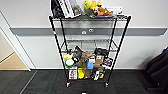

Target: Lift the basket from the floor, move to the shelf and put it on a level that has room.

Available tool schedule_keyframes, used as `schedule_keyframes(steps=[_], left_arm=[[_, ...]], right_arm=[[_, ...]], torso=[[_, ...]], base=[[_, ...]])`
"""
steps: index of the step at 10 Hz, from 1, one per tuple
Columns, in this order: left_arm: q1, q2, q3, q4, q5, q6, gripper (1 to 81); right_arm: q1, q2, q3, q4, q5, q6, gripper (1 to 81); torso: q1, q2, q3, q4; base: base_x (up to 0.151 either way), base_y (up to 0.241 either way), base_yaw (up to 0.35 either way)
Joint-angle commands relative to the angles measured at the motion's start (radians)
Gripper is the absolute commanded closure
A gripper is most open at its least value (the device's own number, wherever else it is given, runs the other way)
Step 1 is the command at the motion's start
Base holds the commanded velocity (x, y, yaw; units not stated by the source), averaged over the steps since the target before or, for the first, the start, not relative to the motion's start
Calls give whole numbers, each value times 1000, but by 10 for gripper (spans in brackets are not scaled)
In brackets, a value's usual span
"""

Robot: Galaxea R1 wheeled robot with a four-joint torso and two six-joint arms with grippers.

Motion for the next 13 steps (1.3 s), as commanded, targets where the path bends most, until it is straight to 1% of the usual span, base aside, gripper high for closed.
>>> schedule_keyframes(steps=[1, 3, 7, 8, 9, 10, 11, 13], left_arm=[[-38, -42, 10, 9, 49, -2, 10], [-38, -42, 10, 11, 49, -2, 10], [-47, -49, 4, -17, 49, -10, 10], [-48, -47, -11, -20, 49, -11, 10], [-48, -39, -31, -20, 47, -28, 10], [-56, -39, -29, -20, 49, -45, 10], [-57, -38, -22, -23, 50, -62, 10], [-57, -35, -5, -18, 66, -63, 10]], right_arm=[[32, 15, -23, -26, -40, 2, 10], [21, 32, -52, -15, -39, 2, 10], [27, 35, -60, -14, -40, 2, 10], [29, 35, -58, -14, -40, 2, 10], [30, 35, -53, -14, -39, 3, 10], [30, 35, -53, -14, -39, 11, 10], [30, 35, -53, -14, -40, 17, 10], [35, 35, -47, -14, -40, 35, 10]], torso=[[64, -100, 0, 0], [74, -116, 0, 0], [156, -247, 0, 0], [178, -282, -36, 0], [198, -314, -95, 0], [214, -340, -107, 0], [230, -365, -130, 0], [273, -433, -193, 0]], base=[[0, 0, 0], [0, 0, 0], [0, 0, 0], [0, 0, 0], [0, 0, 0], [0, 0, 0], [0, 0, 0], [0, 0, 0]])
